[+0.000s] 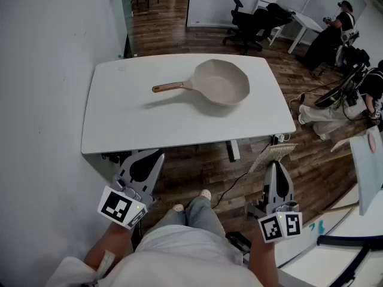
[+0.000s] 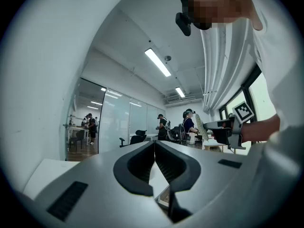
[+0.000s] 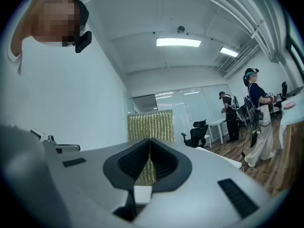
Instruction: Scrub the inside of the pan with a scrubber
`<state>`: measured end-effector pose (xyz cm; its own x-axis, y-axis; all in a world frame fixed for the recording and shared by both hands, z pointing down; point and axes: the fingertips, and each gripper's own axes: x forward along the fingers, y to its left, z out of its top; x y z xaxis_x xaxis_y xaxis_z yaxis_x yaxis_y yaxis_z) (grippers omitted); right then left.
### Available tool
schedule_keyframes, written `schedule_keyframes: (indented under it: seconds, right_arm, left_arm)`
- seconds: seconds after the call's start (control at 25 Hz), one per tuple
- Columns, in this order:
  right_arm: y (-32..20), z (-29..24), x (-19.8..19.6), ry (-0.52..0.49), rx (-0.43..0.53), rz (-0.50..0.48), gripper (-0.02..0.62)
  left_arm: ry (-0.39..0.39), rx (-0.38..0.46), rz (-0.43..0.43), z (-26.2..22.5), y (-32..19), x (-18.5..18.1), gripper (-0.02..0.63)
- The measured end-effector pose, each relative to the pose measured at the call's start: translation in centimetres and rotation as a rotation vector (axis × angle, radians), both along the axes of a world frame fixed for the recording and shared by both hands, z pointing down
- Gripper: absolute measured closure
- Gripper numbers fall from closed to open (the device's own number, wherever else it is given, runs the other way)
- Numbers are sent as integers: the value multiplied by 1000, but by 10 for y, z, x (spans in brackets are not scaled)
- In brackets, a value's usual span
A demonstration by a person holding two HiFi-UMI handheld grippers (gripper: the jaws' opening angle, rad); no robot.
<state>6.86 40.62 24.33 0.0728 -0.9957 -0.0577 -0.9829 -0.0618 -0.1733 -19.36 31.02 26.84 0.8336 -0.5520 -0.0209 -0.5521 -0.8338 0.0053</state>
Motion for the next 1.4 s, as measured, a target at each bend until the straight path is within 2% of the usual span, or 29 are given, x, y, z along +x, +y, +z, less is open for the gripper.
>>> schedule_keyframes:
  seconds: [1.0,1.4]
  right_arm:
    - [4,-3,-5,-19,22,21,568]
    - [-20,2,-17,-17,13,-30,568]
  left_arm:
    - [-6,-3,4,1,-9,-10,593]
    - [3,-7,-56,0,-23,-29,594]
